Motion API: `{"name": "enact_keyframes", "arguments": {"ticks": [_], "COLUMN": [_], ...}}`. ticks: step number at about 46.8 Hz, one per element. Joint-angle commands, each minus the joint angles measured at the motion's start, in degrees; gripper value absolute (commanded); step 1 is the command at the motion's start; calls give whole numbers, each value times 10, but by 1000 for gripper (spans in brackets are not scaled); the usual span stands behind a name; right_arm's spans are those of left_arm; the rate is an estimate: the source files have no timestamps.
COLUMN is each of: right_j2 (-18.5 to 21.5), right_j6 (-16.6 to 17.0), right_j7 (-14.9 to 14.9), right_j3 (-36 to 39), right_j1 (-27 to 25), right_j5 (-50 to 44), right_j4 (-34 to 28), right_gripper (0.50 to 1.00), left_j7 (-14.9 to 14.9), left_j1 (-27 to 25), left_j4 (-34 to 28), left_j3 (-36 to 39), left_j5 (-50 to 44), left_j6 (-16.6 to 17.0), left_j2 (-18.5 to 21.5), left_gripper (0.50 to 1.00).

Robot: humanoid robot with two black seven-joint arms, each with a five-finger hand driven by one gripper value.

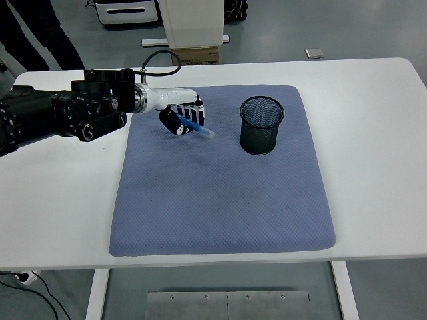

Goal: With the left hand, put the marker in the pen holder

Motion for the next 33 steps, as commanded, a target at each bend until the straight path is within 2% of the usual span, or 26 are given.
{"name": "enact_keyframes", "arguments": {"ticks": [1, 24, 33], "right_j2": [0, 0, 0], "right_j6": [0, 0, 0], "right_j7": [0, 0, 0], "right_j3": [0, 0, 0], "right_j1": [-1, 0, 0], "right_j5": [0, 0, 0], "right_j4": [0, 0, 0], "right_gripper": [1000, 1000, 1000], "left_j7": [0, 0, -4], "left_j1": [0, -8, -25], "left_j4": [0, 0, 0], "left_j3": [-1, -33, -54], "left_j5": [-1, -3, -26], "left_j6": [0, -2, -8], "left_j2": [0, 2, 6], "left_gripper": [560, 555, 555]}}
